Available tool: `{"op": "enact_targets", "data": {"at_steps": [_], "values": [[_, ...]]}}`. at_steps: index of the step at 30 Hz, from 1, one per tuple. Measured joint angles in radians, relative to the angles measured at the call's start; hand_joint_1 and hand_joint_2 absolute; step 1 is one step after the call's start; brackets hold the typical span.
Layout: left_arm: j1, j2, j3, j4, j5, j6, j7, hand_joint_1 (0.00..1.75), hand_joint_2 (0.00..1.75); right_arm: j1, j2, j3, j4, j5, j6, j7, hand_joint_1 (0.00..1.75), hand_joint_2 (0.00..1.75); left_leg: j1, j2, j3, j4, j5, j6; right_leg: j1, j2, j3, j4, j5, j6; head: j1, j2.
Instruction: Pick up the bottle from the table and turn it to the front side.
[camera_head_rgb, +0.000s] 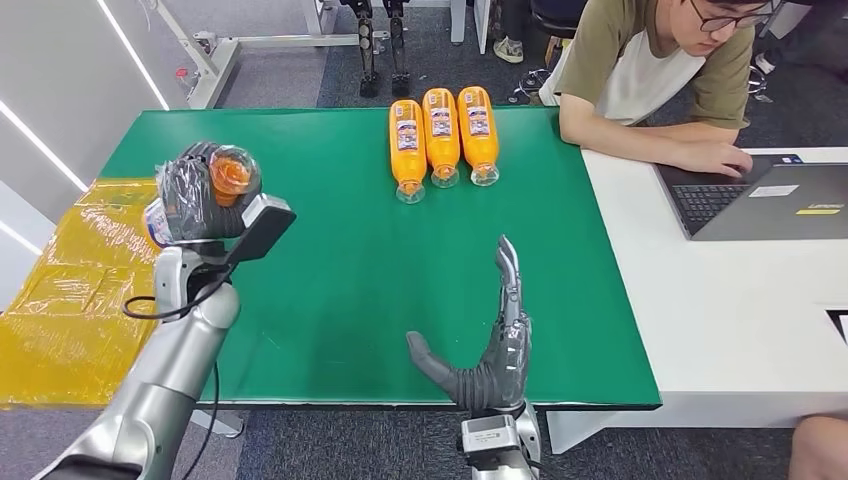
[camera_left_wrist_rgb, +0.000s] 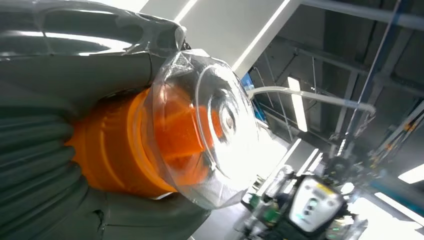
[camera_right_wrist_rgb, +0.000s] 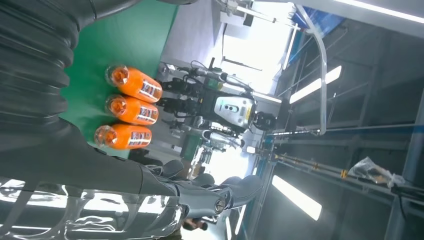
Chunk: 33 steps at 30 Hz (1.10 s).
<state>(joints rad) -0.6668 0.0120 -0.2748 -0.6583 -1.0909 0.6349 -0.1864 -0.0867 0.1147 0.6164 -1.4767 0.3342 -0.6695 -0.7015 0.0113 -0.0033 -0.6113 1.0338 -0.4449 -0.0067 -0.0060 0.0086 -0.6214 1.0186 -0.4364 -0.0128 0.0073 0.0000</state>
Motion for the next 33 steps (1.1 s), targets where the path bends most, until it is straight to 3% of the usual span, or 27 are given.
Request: {"op": "enact_targets", "data": {"at_steps": [5,9,12,19,33], "values": [[-0.058,0.018,0.0,0.061,-0.065,-0.008,0.054,1.75,1.75,0.018,0.006,-0.009,-0.016,0.008,0.0,0.0,0.0,1.75,0.0,0.0,0.0,0.0,0.0,0.0,0.0,0.0,0.0,0.0,0.001,-0.001,0.0,0.0],[-0.165,0.055,-0.068,0.233,-0.276,-0.138,0.254,1.75,1.75,0.062,0.015,-0.044,-0.066,0.042,0.0,0.0,0.0,1.75,0.0,0.001,0.0,0.0,0.0,0.0,0.0,0.001,0.0,0.0,0.001,-0.001,0.0,0.0],[-0.168,0.064,-0.102,0.283,-0.315,-0.168,0.306,1.75,1.75,0.073,0.018,-0.056,-0.083,0.062,0.0,0.0,0.0,1.75,0.0,0.002,0.0,0.0,0.0,0.0,0.0,0.002,-0.001,0.0,0.001,-0.001,0.0,0.0],[-0.115,0.075,-0.124,0.34,-0.321,-0.156,0.33,1.75,1.75,0.082,0.023,-0.073,-0.099,0.081,0.0,0.008,0.0,1.75,0.0,0.003,0.0,-0.001,-0.001,-0.001,0.0,0.002,-0.001,0.0,0.001,-0.001,0.0,0.0],[0.107,0.094,-0.125,0.384,-0.301,-0.095,0.31,1.75,1.75,0.037,0.017,-0.028,-0.052,-0.012,0.005,0.005,0.0,1.75,0.0,0.003,-0.001,-0.002,-0.002,-0.001,0.0,0.002,-0.001,0.0,-0.001,-0.001,0.0,0.0]]}}
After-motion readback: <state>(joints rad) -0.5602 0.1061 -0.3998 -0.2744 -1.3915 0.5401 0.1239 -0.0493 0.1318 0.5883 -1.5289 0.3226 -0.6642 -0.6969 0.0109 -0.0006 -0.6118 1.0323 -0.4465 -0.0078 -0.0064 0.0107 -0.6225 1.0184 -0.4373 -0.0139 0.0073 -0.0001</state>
